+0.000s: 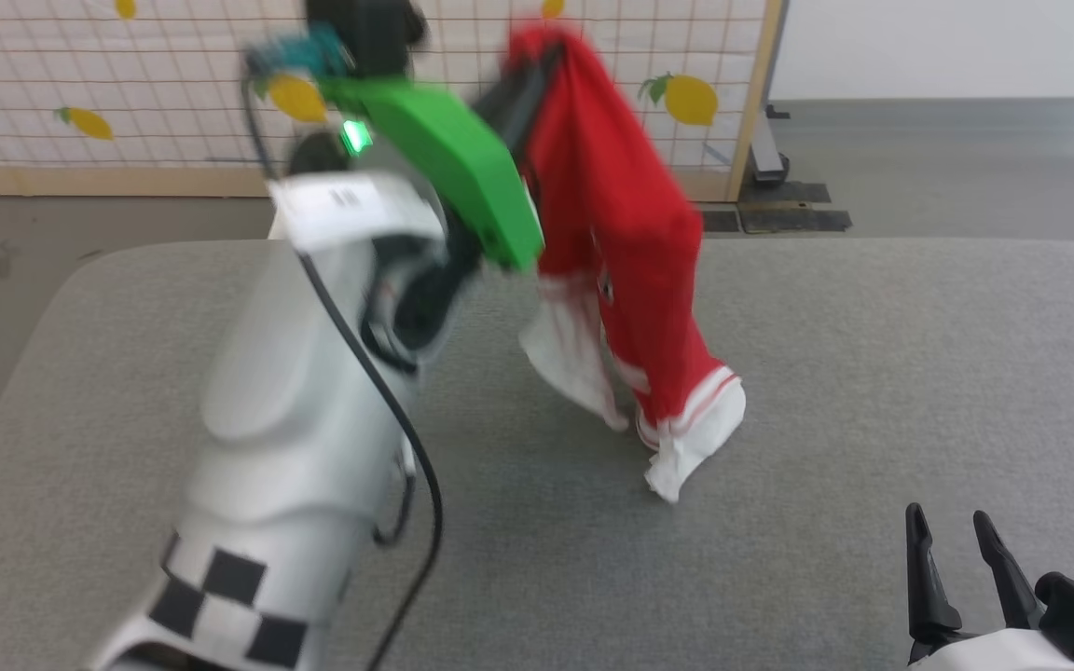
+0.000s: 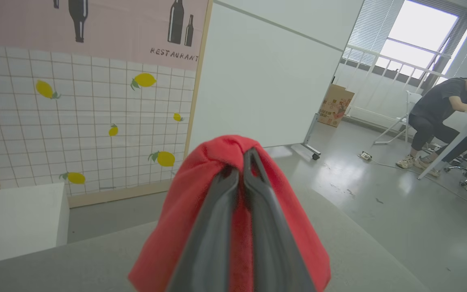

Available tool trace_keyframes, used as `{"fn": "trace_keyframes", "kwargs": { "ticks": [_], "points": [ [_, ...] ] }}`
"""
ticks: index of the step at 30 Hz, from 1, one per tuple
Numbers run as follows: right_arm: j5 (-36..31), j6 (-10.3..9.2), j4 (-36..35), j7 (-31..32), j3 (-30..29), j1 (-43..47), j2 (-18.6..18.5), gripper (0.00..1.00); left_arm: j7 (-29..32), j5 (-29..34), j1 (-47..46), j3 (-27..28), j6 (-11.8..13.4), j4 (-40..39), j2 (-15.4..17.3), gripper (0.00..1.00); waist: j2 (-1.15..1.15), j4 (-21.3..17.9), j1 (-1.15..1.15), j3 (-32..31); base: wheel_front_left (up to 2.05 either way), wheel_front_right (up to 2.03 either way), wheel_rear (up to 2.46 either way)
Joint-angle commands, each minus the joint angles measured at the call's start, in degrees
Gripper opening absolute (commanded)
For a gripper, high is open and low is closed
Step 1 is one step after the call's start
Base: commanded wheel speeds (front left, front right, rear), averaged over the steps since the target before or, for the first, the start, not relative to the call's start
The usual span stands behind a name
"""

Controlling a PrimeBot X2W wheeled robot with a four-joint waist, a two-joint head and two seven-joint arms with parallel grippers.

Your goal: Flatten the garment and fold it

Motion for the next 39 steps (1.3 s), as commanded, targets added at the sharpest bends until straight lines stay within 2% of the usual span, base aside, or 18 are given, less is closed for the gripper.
{"fn": "trace_keyframes", "kwargs": {
  "ticks": [1, 7, 11, 16, 17, 18, 24, 29, 33, 39],
  "points": [
    [-0.4, -0.09, 0.1, -0.3, 0.1, -0.7, 0.0, 1.0, 0.6, -1.6, 2.9, -1.3, 0.4, 1.2, -0.2, 0.0, 0.0, -1.6, 0.0, 1.1, 0.0, 0.0, 0.0],
    [-0.3, -0.09, 0.3, -0.3, 0.3, -1.0, 0.0, 1.0, 2.8, -3.0, 13.2, -12.1, 2.2, 9.6, -0.2, 0.0, 0.0, -3.1, 0.0, 2.3, 0.0, 0.0, 0.0],
    [-0.3, -0.09, 0.4, -0.3, 0.2, -1.0, 0.0, 1.0, 5.5, -6.8, 19.9, -18.9, 2.7, 14.1, -0.2, 0.0, 0.0, -3.6, 0.0, 2.5, 0.0, 0.0, 0.0],
    [-0.2, -0.09, 0.5, -0.3, -0.1, -0.9, 0.0, 1.0, 7.2, -9.5, 23.1, -24.4, 3.7, 16.6, -0.3, 0.0, 0.0, -3.4, 0.0, 2.2, 0.0, 0.0, 0.0],
    [-0.2, -0.09, 0.5, -0.3, -0.1, -0.9, 0.0, 1.0, 6.7, -10.7, 23.3, -24.4, 4.1, 16.4, -0.3, 0.31, 0.0, -3.1, 0.0, 1.9, 0.0, 0.0, 0.0],
    [-0.2, -0.09, 0.5, -0.3, -0.1, -0.8, 0.0, 1.0, 6.3, -11.4, 23.3, -24.4, 4.3, 16.1, -0.3, 0.98, 0.0, -2.9, 0.0, 1.7, 0.0, 0.0, 0.0],
    [0.0, -0.09, 0.6, -0.3, -0.5, 0.4, 0.0, 1.0, 2.8, -15.8, 20.7, -20.2, 6.0, 11.2, -0.2, 1.0, 0.0, -0.5, 0.0, 0.0, 0.0, 0.0, 0.0],
    [0.3, -0.09, 0.6, -0.3, -0.4, 0.9, 0.0, 1.0, -3.4, -17.2, 19.2, -13.6, 7.0, 3.7, 2.1, 1.0, 0.0, 1.2, 0.0, -1.1, 0.0, 0.0, 0.0],
    [0.8, -0.09, 0.4, -0.3, -0.9, 0.6, 0.0, 1.0, -11.2, -15.0, 19.6, -8.7, 9.2, -1.2, 5.5, 1.0, 0.0, 2.1, 0.0, -1.5, 0.0, 0.0, 0.0],
    [1.0, -0.09, -0.4, -0.3, -1.8, 0.2, 0.0, 1.0, -25.4, -5.9, 23.3, -4.1, 15.4, -4.5, 12.0, 1.0, 0.0, 2.8, 0.0, -1.8, 0.0, 0.0, 0.0]
  ]
}}
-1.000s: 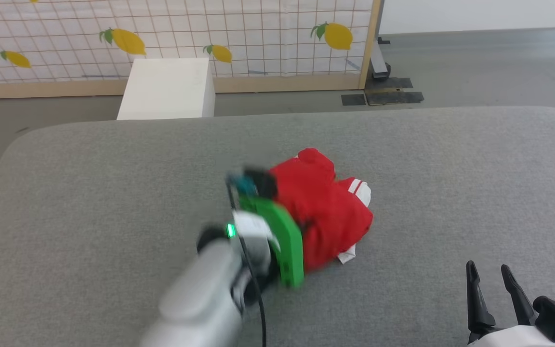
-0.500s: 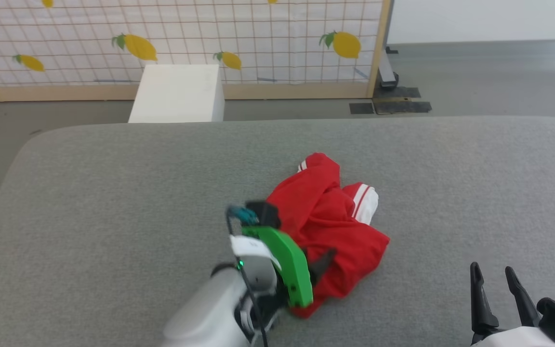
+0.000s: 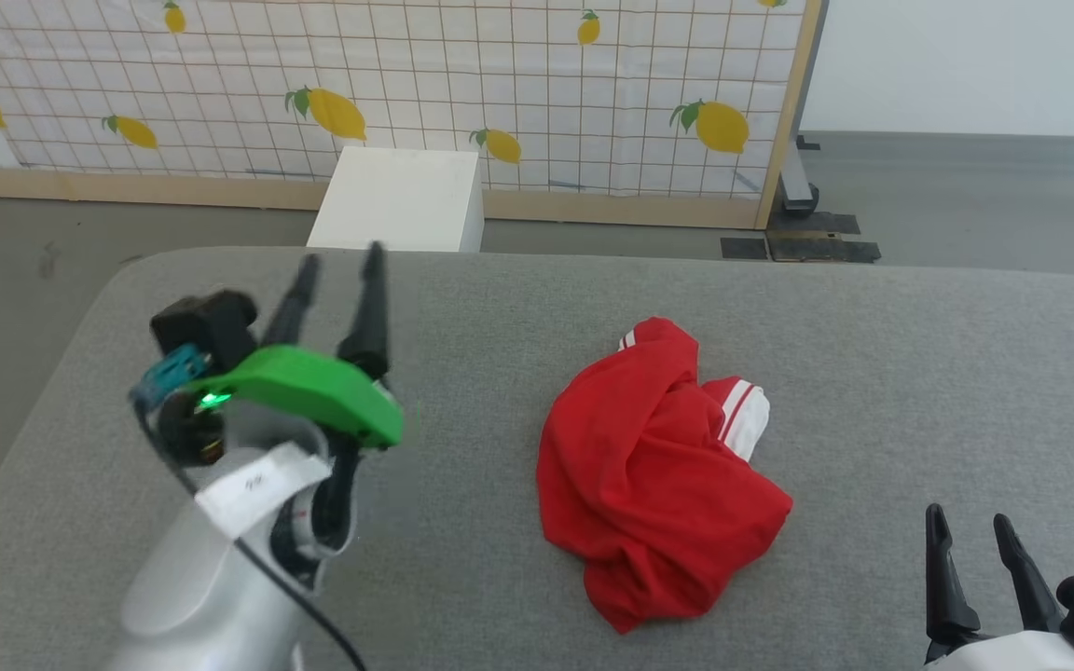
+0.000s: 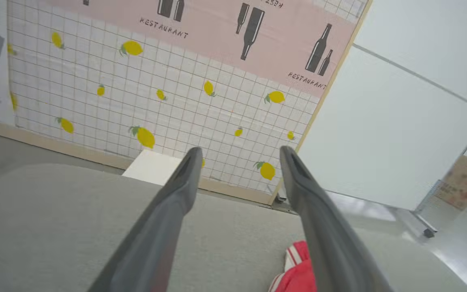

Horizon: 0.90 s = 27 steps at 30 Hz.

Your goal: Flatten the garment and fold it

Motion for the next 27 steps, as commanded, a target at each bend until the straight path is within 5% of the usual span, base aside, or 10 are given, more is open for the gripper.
{"fn": "trace_keyframes", "kwargs": {
  "ticks": [1, 6, 10, 22, 27],
  "points": [
    [0.1, -0.09, -0.4, -0.3, -0.2, 0.0, 0.0, 1.0, -1.9, 2.8, 2.3, 0.1, 1.4, -0.2, 1.7, 1.0, 0.0, 0.3, 0.0, -0.1, 0.0, 0.0, 0.0],
    [-0.1, -0.09, -0.8, -0.3, -0.4, -0.1, 0.0, 1.0, -4.5, 10.7, 7.4, -1.5, 4.4, -1.2, 6.5, 1.0, 0.0, 0.5, 0.0, -0.1, 0.0, 0.0, 0.0],
    [-0.3, -0.09, -1.3, -0.3, -0.3, -0.5, 0.0, 1.0, -5.5, 13.6, 13.3, -0.8, 4.1, -4.3, 7.2, 1.0, 0.0, 0.2, 0.0, 0.4, 0.0, 0.0, 0.0],
    [-1.2, -0.09, 0.7, 0.8, 0.5, -4.9, 0.0, 1.0, -5.6, 19.7, 22.7, 7.0, -1.1, -11.6, 0.9, 1.0, 0.0, 0.6, 0.0, 2.7, 0.0, 0.0, 0.0],
    [-5.3, -0.09, 4.6, 12.4, 1.3, -17.4, 0.0, 1.0, -5.6, 23.8, 23.3, 8.7, -2.6, -13.1, -3.0, 1.0, 0.0, 2.8, 0.0, 5.9, 0.0, 0.0, 0.0]
  ]
}}
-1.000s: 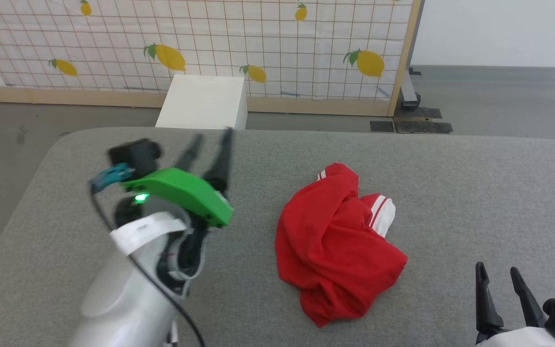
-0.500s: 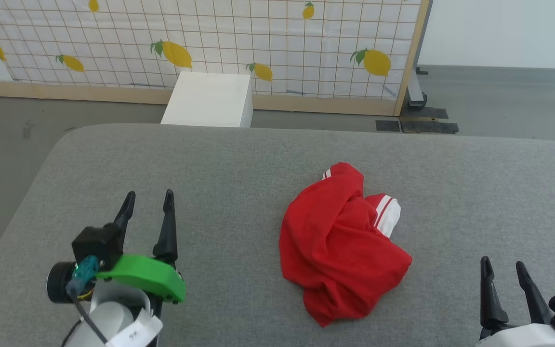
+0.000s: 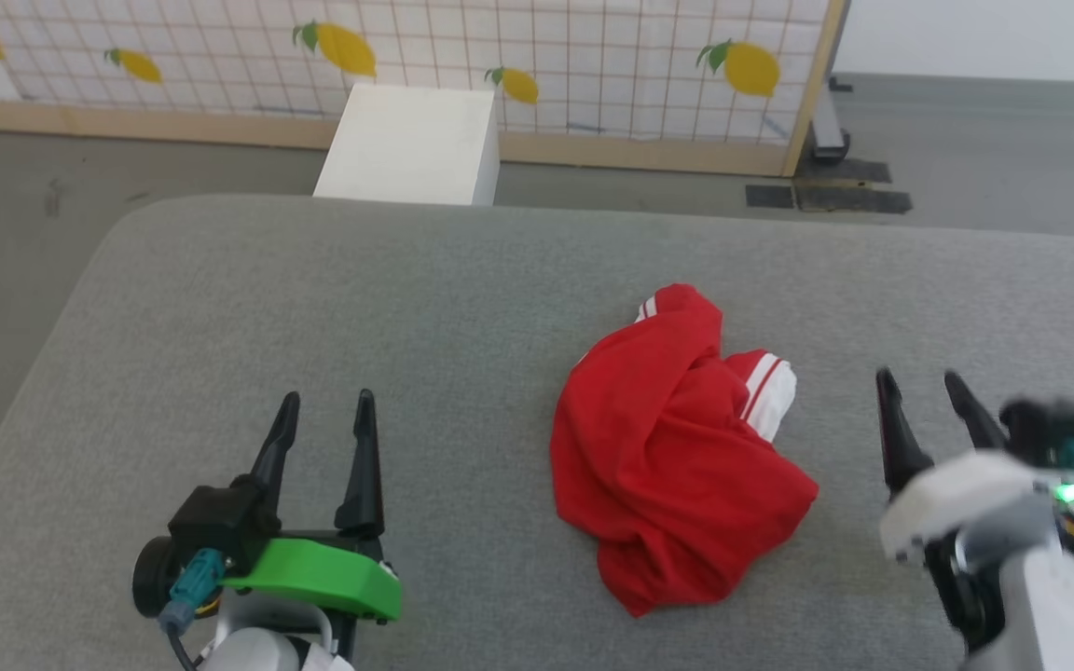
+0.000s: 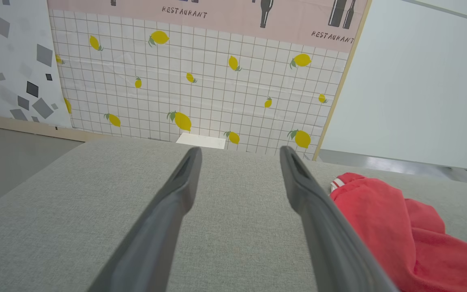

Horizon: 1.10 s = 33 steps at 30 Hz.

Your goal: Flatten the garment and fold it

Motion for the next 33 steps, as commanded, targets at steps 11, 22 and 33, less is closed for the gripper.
{"fn": "trace_keyframes", "kwargs": {
  "ticks": [11, 22, 33],
  "points": [
    [-5.7, -0.09, 11.9, 28.8, 5.1, -16.8, -5.6, 1.0, -0.3, 5.0, -1.5, 0.6, -3.0, -0.7, -4.9, 1.0, 0.0, 8.8, 0.0, 7.6, 0.0, 0.0, 0.0],
    [-4.4, -0.09, 16.4, 40.3, 11.5, -17.6, -8.2, 1.0, -0.3, 6.8, -1.8, 2.3, -4.5, -1.0, -7.7, 1.0, 0.0, 11.1, 0.0, 11.1, 0.0, 0.0, 0.0],
    [3.0, -0.09, 12.8, 29.6, 8.7, -19.0, -9.6, 0.0, -0.3, 7.3, -1.4, 4.1, -6.2, 0.5, -8.6, 1.0, 0.0, 7.3, 0.0, 7.3, 0.0, 0.0, 0.0]
  ]
}}
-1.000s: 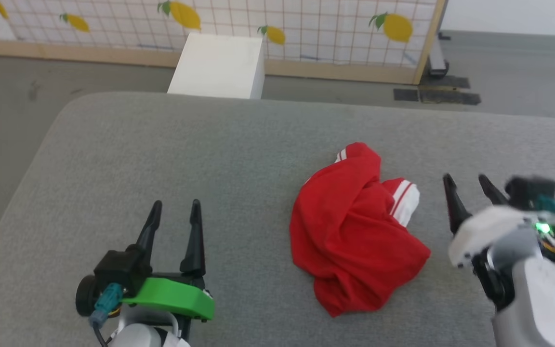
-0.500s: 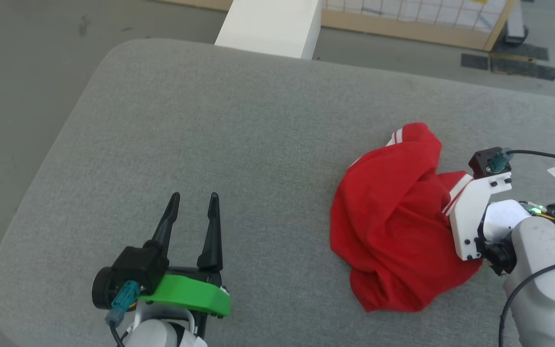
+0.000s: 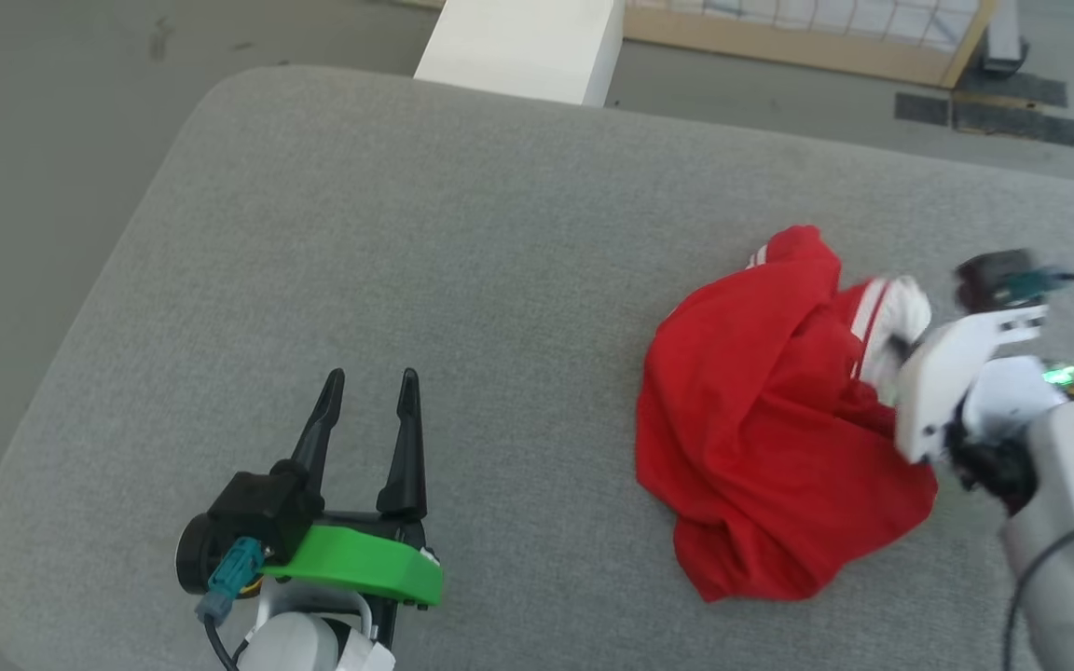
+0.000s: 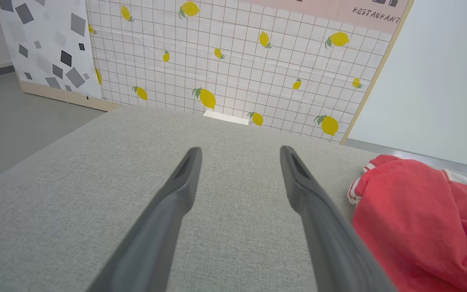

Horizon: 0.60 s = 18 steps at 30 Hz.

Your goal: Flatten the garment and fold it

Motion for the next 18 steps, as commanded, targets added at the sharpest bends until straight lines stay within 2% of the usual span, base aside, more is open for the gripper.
{"fn": "trace_keyframes", "kwargs": {
  "ticks": [1, 5, 8, 12, 15, 16, 17, 18],
  "points": [
    [1.0, -0.09, -1.4, -1.8, -2.2, -0.5, -0.9, 0.0, -0.2, 0.6, -0.3, 0.3, -0.5, 0.3, -0.3, 1.0, 0.0, -2.1, -0.01, -2.4, 0.0, 0.0, 0.0],
    [1.6, -0.09, -5.5, -4.2, -11.4, 2.3, -2.3, 0.0, -0.2, 0.8, 0.4, 0.9, -1.2, 0.9, -0.3, 1.0, 0.0, -3.4, -0.01, -4.4, 0.0, 0.0, 0.0],
    [-0.4, -0.09, -7.7, -2.3, -19.2, 7.8, -2.4, 0.0, -0.2, 0.7, 1.2, 1.4, -1.7, 1.2, -0.4, 1.0, 0.0, -4.5, -0.01, -5.8, 0.0, 0.0, 0.0],
    [-3.1, -0.09, -8.6, 3.6, -24.5, 17.5, 0.6, 0.0, -0.2, 0.5, 2.5, 1.7, -2.2, 1.8, -0.4, 1.0, 0.0, -5.5, -0.01, -7.0, 0.0, 0.0, 0.0],
    [-3.6, -0.09, -10.0, 4.7, -26.5, 21.2, 3.8, 0.0, -0.2, 0.3, 3.0, 1.9, -2.4, 2.1, -0.4, 1.0, 0.0, -6.4, -0.01, -7.2, 0.0, 0.0, 0.0],
    [-3.9, -0.09, -11.0, 4.2, -26.7, 21.8, 4.7, 0.58, -0.2, 0.3, 3.1, 2.0, -2.5, 2.3, -0.4, 1.0, 0.0, -6.7, -0.01, -7.3, 0.0, 0.0, 0.0],
    [-3.8, -0.09, -11.8, 3.5, -27.0, 22.1, 5.4, 1.0, -0.2, 0.3, 3.1, 2.0, -2.6, 2.5, -0.4, 1.0, 0.0, -6.9, -0.01, -7.4, 0.0, 0.0, 0.0],
    [-3.2, -0.09, -12.8, 2.2, -27.7, 22.1, 6.2, 1.0, -0.2, 0.3, 3.1, 1.9, -2.6, 2.8, -0.4, 1.0, 0.0, -7.1, -0.01, -7.6, 0.0, 0.0, 0.0]
  ]
}}
